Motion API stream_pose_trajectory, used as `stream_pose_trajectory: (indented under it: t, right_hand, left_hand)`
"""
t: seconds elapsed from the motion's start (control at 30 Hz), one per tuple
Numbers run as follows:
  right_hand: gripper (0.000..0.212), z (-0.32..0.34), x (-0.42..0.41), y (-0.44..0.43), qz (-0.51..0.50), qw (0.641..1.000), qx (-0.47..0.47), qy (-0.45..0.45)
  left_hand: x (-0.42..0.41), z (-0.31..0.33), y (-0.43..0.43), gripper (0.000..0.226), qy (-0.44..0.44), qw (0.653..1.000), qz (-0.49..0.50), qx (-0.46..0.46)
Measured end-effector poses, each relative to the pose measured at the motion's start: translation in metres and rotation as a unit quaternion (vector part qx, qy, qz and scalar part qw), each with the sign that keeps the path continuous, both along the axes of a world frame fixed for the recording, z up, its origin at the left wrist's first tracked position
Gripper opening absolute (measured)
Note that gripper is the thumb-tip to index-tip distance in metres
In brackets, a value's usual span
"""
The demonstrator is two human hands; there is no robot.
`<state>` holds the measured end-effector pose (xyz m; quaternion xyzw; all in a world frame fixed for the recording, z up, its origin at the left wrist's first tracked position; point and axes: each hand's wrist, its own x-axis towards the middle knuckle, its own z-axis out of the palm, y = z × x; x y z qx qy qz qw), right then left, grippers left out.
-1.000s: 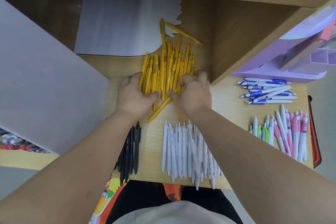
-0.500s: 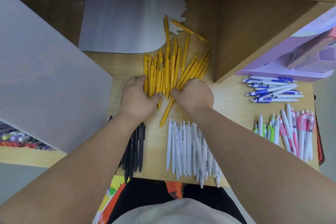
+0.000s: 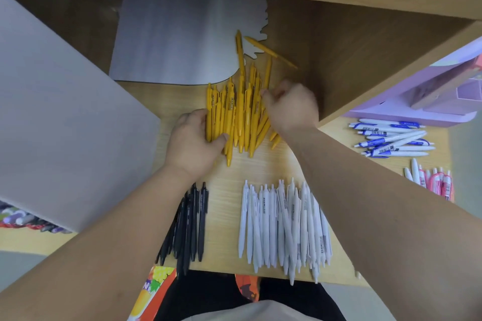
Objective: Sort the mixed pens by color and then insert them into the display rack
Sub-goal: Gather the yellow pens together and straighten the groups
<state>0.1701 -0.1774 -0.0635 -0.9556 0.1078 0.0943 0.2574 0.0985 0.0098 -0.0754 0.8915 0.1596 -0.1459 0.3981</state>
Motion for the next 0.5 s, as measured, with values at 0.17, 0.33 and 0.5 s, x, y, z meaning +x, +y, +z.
stream_pose_trajectory:
  t: [0.17,0.33,0.5]
  right_hand:
    - [0.056,-0.024,0.041,0.000,0.084,0.990,-0.108,0.025]
    - [0.067,-0.036,0.055,-0.005,0.114,0.980,-0.154,0.060]
    - [0.070,-0.027,0.042,-0.002,0.112,0.987,-0.092,0.075]
  left_hand:
    - [0.016,0.002,-0.002,0.059,-0.030,0.995,-0.004,0.091]
    - [0.061,0.007,-0.015,0.059,-0.062,0.986,-0.059,0.142]
    - [0.103,0.008,-0.036,0.057,-0.019,0.969,-0.164,0.184]
